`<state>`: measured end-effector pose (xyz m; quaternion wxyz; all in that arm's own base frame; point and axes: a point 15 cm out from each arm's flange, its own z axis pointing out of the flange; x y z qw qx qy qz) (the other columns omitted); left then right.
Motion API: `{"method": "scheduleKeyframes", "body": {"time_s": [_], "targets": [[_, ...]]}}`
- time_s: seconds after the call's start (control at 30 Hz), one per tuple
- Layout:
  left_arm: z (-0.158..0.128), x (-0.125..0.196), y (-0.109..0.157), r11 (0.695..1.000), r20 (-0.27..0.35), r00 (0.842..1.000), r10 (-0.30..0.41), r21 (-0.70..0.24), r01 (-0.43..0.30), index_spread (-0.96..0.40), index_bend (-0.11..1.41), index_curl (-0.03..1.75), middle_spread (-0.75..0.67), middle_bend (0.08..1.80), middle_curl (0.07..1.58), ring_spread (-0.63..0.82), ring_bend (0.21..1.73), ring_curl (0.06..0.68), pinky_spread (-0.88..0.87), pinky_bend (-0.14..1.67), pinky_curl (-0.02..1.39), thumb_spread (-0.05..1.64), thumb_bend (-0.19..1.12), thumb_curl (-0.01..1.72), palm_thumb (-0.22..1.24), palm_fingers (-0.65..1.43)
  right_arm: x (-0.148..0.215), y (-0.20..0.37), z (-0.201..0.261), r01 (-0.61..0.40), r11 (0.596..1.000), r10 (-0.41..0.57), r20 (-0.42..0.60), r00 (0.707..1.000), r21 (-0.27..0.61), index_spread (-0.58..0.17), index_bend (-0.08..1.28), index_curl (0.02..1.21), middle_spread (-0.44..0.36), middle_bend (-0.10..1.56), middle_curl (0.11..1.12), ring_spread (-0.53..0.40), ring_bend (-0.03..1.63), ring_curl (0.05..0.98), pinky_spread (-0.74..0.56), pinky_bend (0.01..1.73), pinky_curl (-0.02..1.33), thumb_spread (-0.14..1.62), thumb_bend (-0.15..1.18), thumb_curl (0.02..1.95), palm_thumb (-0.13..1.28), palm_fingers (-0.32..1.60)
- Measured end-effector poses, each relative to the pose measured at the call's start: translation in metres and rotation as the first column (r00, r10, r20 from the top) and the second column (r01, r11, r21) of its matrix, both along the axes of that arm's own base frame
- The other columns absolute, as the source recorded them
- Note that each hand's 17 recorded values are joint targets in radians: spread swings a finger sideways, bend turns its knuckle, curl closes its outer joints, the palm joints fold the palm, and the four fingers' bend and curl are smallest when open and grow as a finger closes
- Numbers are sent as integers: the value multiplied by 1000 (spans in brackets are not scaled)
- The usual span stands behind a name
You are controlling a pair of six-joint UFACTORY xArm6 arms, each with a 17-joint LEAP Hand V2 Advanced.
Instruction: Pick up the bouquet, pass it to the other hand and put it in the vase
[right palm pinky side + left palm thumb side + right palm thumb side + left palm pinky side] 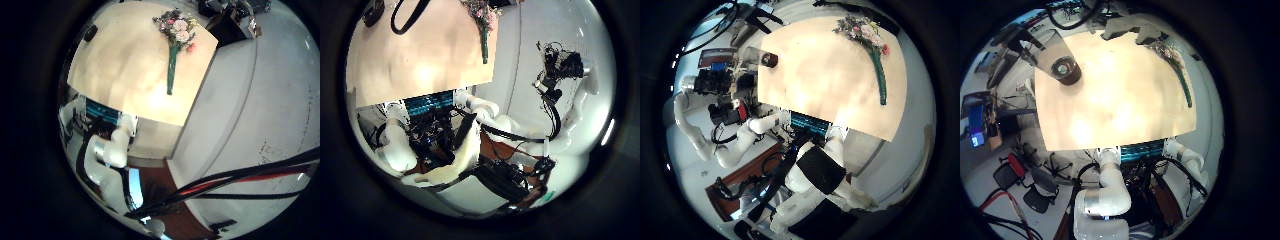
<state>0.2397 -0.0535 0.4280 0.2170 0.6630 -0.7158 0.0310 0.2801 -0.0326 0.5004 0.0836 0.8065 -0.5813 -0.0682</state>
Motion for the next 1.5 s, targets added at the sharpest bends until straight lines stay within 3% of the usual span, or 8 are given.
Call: {"method": "scheduleKeyframes", "body": {"time_s": [0.5, 0.6, 0.73, 0.93, 1.07, 1.2, 1.37, 1.5], "targets": [[10, -7, -7, 999, 26, 1000, -1, -50, 2, -24, 194, 406, 271, 177, 292, 521, 419, 195, 597, 319, 150, 1156, -19, 296, 305, 167, -6, -16, 20, -22, 999, 23, 43, 999, -25, -393, 185, 359, -25, 187, 317, 120, 205, 244, 277, 192, 274, 1259, -16, 310, 444, 220], [8, -10, -12, 999, 20, 999, -32, -36, 33, -24, 194, 406, 270, 178, 291, 521, 417, 195, 597, 317, 150, 1157, -19, 295, 306, 169, -1, -22, 17, -4, 1000, 5, 42, 999, -22, -375, 139, 334, -42, 176, 307, 119, 274, 258, 295, 253, 290, 1257, -26, 305, 418, 273], [4, -10, -21, 996, 14, 996, -92, 2, 92, -24, 182, 402, 275, 180, 292, 520, 420, 197, 598, 320, 152, 1158, -19, 295, 306, 163, 16, -40, 11, 57, 998, -56, 66, 996, -22, -294, 72, 261, -7, 213, 315, 87, 502, 309, 299, 375, 314, 1224, -39, 289, 315, 407], [-6, 3, -33, 971, 12, 975, -223, 86, 221, -3, 163, 371, 292, 187, 298, 524, 458, 209, 600, 348, 162, 1159, -19, 294, 306, 125, 40, -55, -8, 189, 982, -187, 60, 980, -16, -226, 120, 227, -4, 300, 348, 15, 665, 350, 238, 454, 331, 1199, -20, 293, 278, 458], [-10, 12, -52, 942, 23, 946, -324, 104, 320, 2, 170, 361, 302, 187, 301, 525, 467, 210, 600, 358, 165, 1159, -19, 294, 306, 116, 53, -82, -15, 323, 946, -319, 99, 942, -21, -211, 145, 223, -4, 345, 364, -27, 727, 355, 202, 504, 333, 1186, -17, 302, 301, 472], [-15, 19, -65, 912, 33, 915, -403, 99, 398, 8, 163, 351, 306, 190, 306, 525, 479, 212, 600, 369, 168, 1159, -19, 294, 306, 105, 62, -121, -30, 491, 871, -486, 136, 863, -3, -206, 136, 217, -7, 358, 371, -63, 803, 366, 193, 598, 345, 1175, -27, 300, 276, 486], [-26, 20, -65, 887, 32, 889, -457, 82, 454, 11, 168, 344, 308, 191, 312, 525, 487, 212, 600, 378, 170, 1160, -20, 295, 301, 98, 63, -132, -120, 610, 791, -612, 23, 791, 48, -185, 163, 228, 4, 372, 378, -79, 865, 374, 195, 677, 354, 1167, -22, 298, 261, 488], [-31, 21, -67, 879, 30, 880, -474, 75, 471, 12, 171, 341, 309, 191, 316, 525, 491, 212, 600, 383, 170, 1161, -19, 297, 300, 96, 62, -142, -191, 680, 731, -682, 12, 731, 62, -179, 188, 248, 14, 395, 386, -85, 878, 373, 191, 700, 348, 1163, -14, 306, 287, 504]]}}
